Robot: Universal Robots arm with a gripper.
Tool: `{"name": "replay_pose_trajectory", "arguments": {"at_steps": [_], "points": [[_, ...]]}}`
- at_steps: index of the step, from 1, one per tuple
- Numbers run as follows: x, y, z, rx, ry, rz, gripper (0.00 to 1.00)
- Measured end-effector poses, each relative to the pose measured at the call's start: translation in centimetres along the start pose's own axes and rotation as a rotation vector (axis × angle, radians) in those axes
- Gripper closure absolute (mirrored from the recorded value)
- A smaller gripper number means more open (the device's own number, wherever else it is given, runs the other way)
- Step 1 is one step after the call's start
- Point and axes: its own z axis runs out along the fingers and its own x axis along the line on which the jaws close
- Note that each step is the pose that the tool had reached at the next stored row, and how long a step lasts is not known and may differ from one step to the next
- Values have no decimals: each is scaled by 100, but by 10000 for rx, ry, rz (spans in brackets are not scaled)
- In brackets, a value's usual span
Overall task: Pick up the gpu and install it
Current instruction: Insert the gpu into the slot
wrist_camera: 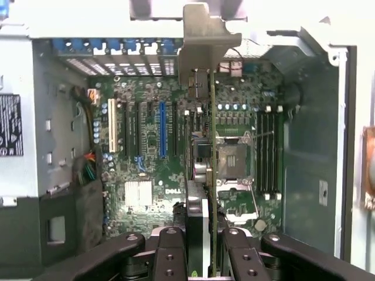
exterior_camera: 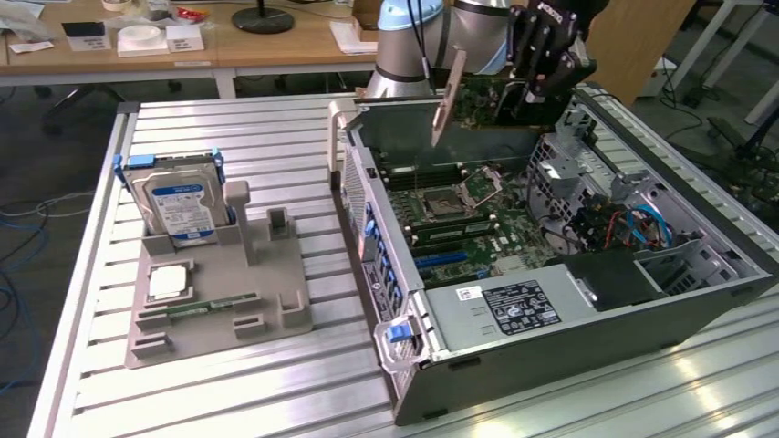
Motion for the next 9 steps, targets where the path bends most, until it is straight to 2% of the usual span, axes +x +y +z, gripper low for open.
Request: {"name": "replay_pose_trajectory", "arguments": {"at_steps": [5,7,9], "points": [[0,0,3,-37,17,-895,72],[0,0,6,-41,20,-1086,72],[0,1,23,39,25,-1095,72]]}}
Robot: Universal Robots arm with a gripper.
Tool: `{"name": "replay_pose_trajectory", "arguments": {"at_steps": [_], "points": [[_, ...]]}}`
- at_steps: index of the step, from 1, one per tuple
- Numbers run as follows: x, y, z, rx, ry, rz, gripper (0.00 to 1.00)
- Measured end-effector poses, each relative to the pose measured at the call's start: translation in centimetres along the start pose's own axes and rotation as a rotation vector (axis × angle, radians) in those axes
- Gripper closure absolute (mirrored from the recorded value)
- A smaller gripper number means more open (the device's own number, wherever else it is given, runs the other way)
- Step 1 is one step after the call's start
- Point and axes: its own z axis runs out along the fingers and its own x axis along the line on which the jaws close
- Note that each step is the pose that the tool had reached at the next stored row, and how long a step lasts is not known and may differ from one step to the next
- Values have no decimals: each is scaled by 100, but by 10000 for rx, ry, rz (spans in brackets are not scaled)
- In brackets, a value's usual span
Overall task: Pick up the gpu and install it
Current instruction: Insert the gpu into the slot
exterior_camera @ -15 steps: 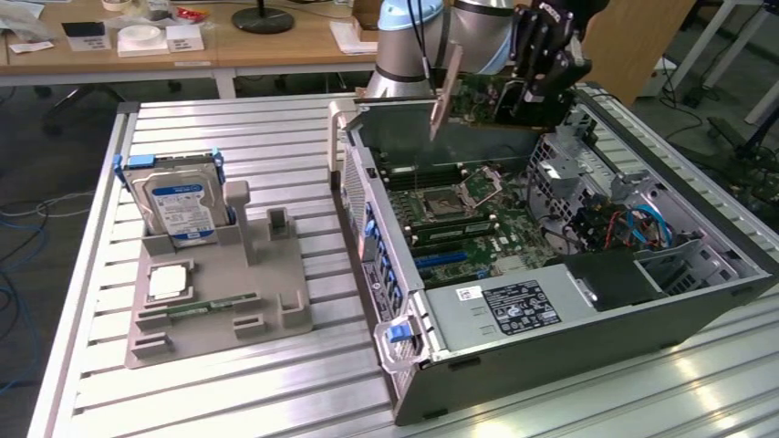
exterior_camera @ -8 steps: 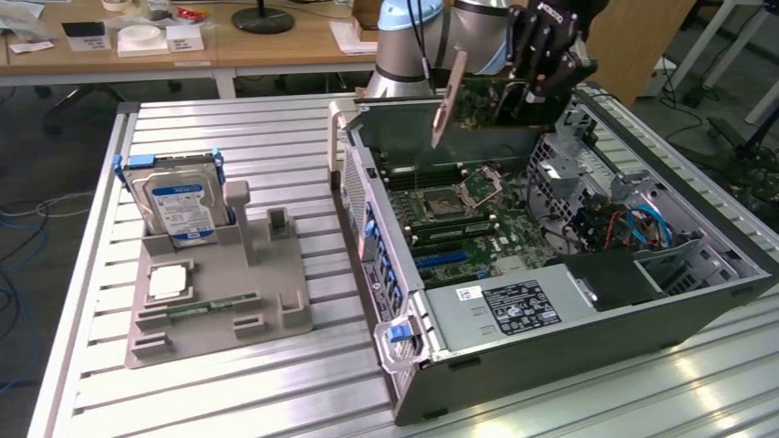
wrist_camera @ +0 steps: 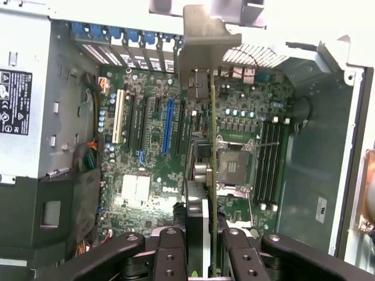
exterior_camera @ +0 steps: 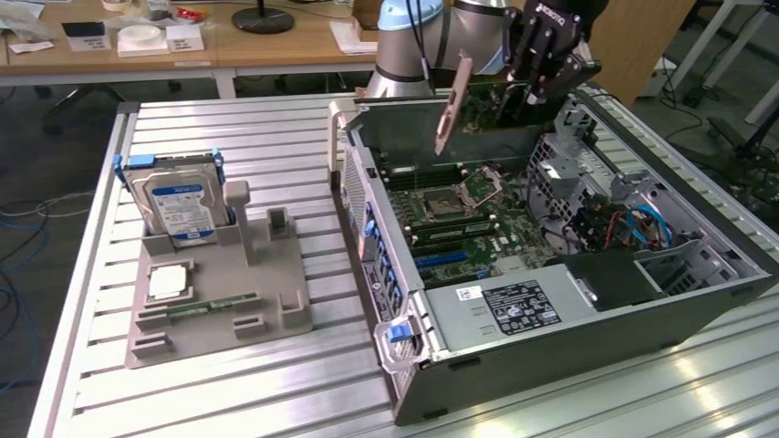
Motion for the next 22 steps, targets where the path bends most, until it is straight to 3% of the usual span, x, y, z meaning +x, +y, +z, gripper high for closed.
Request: {"name": "replay_pose_trajectory", "arguments": {"at_steps": [4,8,16,20,22], "points": [[2,7,47,163,14,-4,72],[2,13,74,263,27,-8,72],[2,20,79,271,20,-7,72],[28,29,95,288,-134,-8,72],[28,29,98,290,-166,-7,72]]}}
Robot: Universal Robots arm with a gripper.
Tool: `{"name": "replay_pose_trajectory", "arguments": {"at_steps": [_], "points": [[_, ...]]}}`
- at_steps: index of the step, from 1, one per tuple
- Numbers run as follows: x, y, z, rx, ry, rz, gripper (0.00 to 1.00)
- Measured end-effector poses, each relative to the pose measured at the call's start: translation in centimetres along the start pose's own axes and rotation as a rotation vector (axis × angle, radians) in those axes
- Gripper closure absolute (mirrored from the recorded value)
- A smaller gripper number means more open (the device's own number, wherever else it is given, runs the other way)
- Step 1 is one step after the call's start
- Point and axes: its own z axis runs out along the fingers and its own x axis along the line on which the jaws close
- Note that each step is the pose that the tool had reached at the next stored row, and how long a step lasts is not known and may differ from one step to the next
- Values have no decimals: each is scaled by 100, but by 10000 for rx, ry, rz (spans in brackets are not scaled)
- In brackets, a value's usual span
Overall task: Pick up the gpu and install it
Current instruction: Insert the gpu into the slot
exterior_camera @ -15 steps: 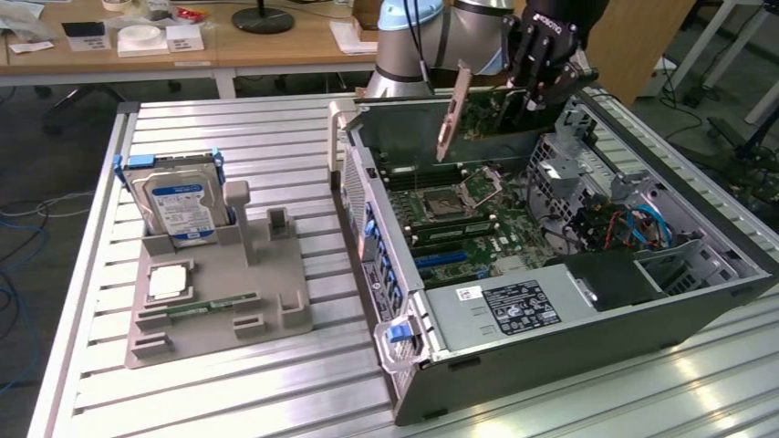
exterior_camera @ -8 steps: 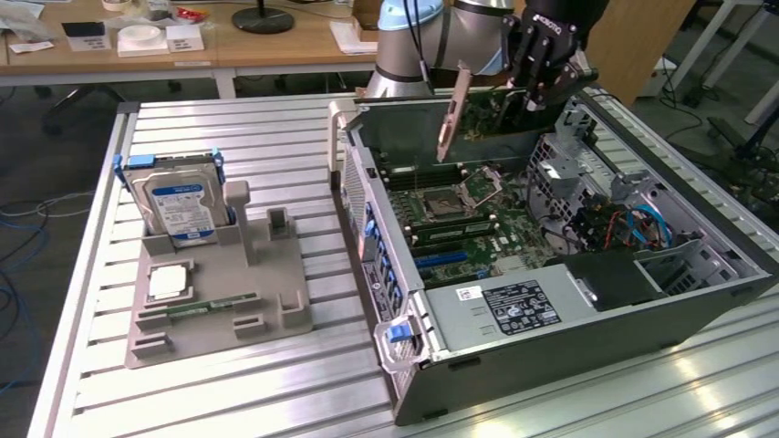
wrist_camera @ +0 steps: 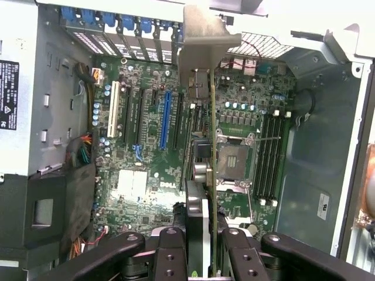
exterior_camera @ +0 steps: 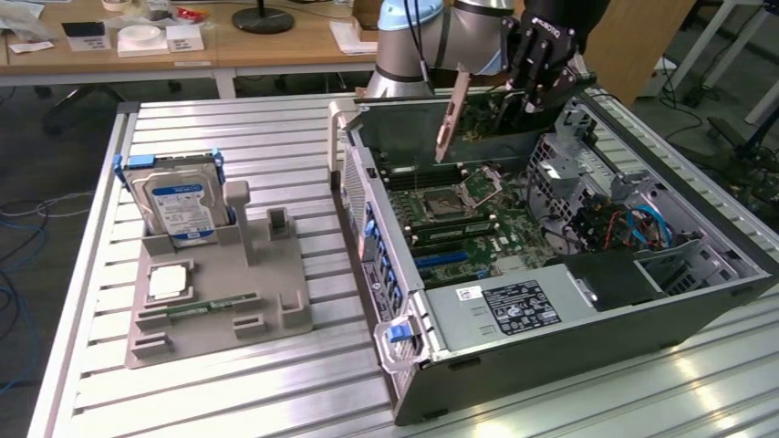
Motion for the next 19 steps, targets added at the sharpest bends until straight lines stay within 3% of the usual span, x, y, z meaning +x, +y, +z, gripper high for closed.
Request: {"name": "replay_pose_trajectory", "arguments": {"at_steps": [19], "points": [[1,3,18,0,-2,4,72]]}}
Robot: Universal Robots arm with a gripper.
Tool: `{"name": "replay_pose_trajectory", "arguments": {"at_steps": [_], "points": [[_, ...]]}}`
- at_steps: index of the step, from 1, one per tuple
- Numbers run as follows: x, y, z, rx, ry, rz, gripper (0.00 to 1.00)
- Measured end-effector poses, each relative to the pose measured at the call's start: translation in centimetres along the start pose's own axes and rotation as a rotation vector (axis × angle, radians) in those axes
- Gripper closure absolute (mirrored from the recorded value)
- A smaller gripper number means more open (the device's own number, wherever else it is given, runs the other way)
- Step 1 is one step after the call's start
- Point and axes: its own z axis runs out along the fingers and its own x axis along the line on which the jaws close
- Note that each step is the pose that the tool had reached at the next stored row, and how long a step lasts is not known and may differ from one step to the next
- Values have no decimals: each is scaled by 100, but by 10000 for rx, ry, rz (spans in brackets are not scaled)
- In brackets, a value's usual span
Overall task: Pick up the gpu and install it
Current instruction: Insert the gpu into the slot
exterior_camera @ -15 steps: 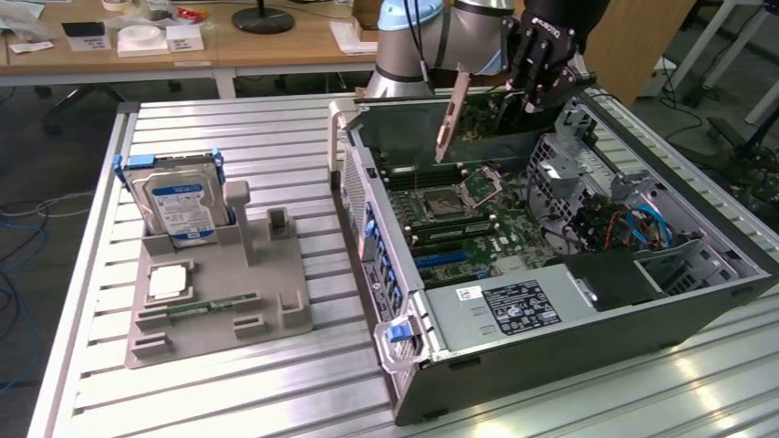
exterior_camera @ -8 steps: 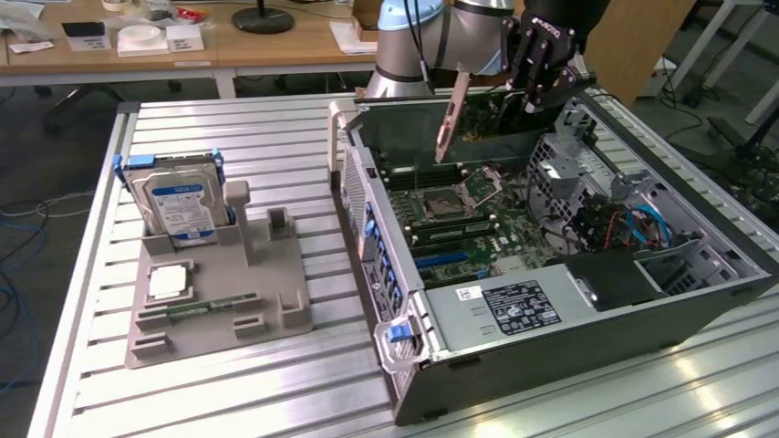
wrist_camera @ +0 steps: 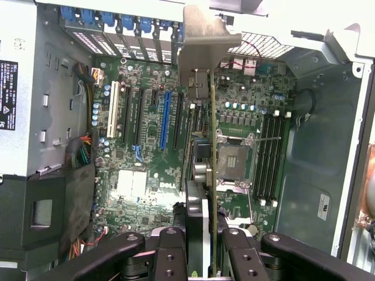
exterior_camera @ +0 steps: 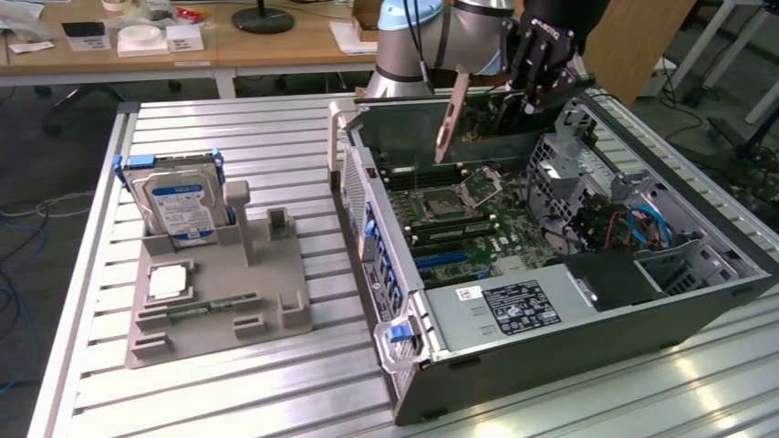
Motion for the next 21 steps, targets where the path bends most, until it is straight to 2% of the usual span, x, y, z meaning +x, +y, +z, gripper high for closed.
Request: {"name": "replay_pose_trajectory", "arguments": {"at_steps": [17,21], "points": [[5,2,88,7,1,119,72],[3,26,112,17,4,292,72]]}}
